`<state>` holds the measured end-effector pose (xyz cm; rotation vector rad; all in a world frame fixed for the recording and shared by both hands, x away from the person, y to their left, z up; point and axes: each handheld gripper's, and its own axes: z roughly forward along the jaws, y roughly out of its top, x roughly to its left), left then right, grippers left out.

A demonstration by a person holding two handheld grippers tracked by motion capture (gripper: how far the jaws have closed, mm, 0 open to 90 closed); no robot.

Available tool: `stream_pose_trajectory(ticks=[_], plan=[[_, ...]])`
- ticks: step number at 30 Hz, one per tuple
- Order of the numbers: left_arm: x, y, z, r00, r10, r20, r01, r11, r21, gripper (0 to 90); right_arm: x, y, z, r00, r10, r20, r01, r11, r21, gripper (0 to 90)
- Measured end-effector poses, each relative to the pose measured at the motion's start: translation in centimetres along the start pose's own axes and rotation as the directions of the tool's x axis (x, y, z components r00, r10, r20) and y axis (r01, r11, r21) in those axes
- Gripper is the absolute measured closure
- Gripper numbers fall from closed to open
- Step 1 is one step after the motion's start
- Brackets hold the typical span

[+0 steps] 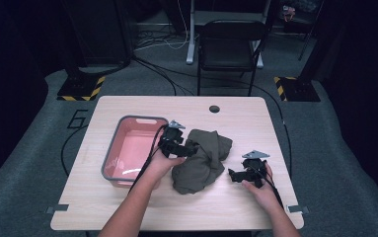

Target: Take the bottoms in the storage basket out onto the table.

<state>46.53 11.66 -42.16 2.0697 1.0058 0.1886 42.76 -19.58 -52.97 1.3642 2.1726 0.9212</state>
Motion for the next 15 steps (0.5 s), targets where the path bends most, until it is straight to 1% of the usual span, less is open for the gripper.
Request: stream_pose_trajectory(ticks=[3, 8, 9, 10, 11, 12, 15], plan=[[0.5, -0.1, -0.9, 0.9999, -0.01, -0.011, 0.01, 0.9999, -0.008, 26.7, 0.0, 0.0, 0.0, 1.0, 0.0, 0.0, 0.0, 1.0, 0.0, 0.0], [1.6, -0.6, -2.6, 0.9993, -0.01, -0.036, 0.009, 0.9997, -0.021, 27.8, 0.0, 0.0, 0.0, 1.0, 0.001, -0.001, -0.001, 1.0, 0.001, 0.0], [1.6, -0.6, -2.6, 0.9993, -0.01, -0.036, 0.009, 0.9997, -0.021, 27.9, 0.0, 0.0, 0.0, 1.0, 0.001, -0.001, -0.001, 1.0, 0.001, 0.0], [1.8, -0.8, -3.1, 0.9988, -0.011, -0.048, 0.01, 0.9995, -0.03, 28.0, 0.0, 0.0, 0.0, 1.0, 0.0, 0.0, 0.0, 1.0, 0.0, 0.0], [1.8, -0.8, -3.1, 0.9988, -0.011, -0.048, 0.01, 0.9995, -0.03, 28.1, 0.0, 0.0, 0.0, 1.0, 0.0, 0.0, 0.0, 1.0, 0.0, 0.0], [2.1, -1.0, -3.5, 0.9983, -0.012, -0.058, 0.01, 0.9994, -0.034, 28.3, 0.0, 0.0, 0.0, 1.0, 0.001, -0.001, -0.001, 1.0, 0.001, 0.0], [2.3, -1.3, -3.9, 0.9978, -0.014, -0.065, 0.012, 0.9994, -0.033, 28.4, 0.0, 0.0, 0.0, 1.0, 0.0, 0.0, 0.0, 1.0, 0.0, 0.0]])
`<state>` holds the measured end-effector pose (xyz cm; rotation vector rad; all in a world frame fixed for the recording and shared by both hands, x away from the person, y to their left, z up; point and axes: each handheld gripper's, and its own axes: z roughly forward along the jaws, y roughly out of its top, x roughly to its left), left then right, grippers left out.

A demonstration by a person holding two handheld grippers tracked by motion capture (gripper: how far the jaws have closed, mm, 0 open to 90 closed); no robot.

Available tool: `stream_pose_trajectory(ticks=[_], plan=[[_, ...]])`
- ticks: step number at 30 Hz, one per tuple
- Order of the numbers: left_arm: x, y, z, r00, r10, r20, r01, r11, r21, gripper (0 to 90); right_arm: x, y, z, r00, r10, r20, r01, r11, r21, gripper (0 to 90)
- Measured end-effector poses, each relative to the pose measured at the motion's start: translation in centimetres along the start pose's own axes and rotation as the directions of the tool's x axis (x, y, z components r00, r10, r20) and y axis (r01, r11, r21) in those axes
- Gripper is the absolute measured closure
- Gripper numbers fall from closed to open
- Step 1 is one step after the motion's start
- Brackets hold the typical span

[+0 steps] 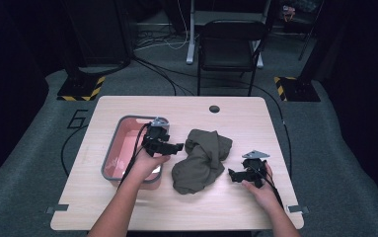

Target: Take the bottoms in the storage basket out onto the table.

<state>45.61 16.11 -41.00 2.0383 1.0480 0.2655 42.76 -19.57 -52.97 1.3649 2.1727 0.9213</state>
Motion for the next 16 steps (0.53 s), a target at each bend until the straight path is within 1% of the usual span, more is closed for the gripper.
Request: stream_pose_trajectory(ticks=[1, 6, 9, 10, 11, 12, 14, 15, 16], plan=[[0.2, -0.2, -0.2, 1.0, 0.004, -0.003, -0.004, 1.0, 0.002, 28.5, 0.0, 0.0, 0.0, 1.0, 0.0, 0.0, 0.0, 1.0, 0.0, 0.0], [1.2, -1.1, -1.3, 0.9997, -0.009, -0.022, 0.009, 1.0, -0.003, 28.8, 0.0, 0.0, 0.0, 1.0, 0.001, -0.001, -0.001, 1.0, 0.001, 0.0], [1.7, -1.7, -2.2, 0.9991, -0.013, -0.04, 0.012, 0.9997, -0.021, 28.8, 0.0, 0.0, 0.0, 1.0, 0.0, 0.0, 0.0, 1.0, 0.0, 0.0], [1.9, -1.9, -2.6, 0.9987, -0.024, -0.044, 0.023, 0.9992, -0.033, 28.8, 0.0, 0.0, 0.0, 1.0, 0.001, -0.001, -0.001, 1.0, 0.0, 0.0], [2.1, -2.0, -2.8, 0.9988, -0.019, -0.046, 0.017, 0.9994, -0.031, 28.8, 0.0, 0.0, 0.0, 1.0, 0.001, 0.0, -0.001, 1.0, 0.0, 0.0], [2.5, -2.4, -3.3, 0.998, -0.032, -0.055, 0.03, 0.9987, -0.042, 28.8, 0.0, 0.0, 0.0, 1.0, 0.0, 0.0, 0.0, 1.0, 0.0, 0.0], [2.7, -2.6, -3.6, 0.9977, -0.034, -0.058, 0.032, 0.9985, -0.044, 28.8, 0.0, 0.0, 0.0, 1.0, 0.0, 0.0, 0.0, 1.0, 0.0, 0.0], [2.8, -2.8, -3.8, 0.9969, -0.051, -0.06, 0.048, 0.9976, -0.05, 28.7, 0.0, 0.0, 0.0, 1.0, 0.001, -0.001, -0.001, 1.0, 0.0, 0.0], [3.1, -3.0, -4.1, 0.997, -0.043, -0.064, 0.04, 0.998, -0.049, 28.6, 0.0, 0.0, 0.0, 1.0, 0.001, 0.0, -0.001, 1.0, 0.0, 0.0]])
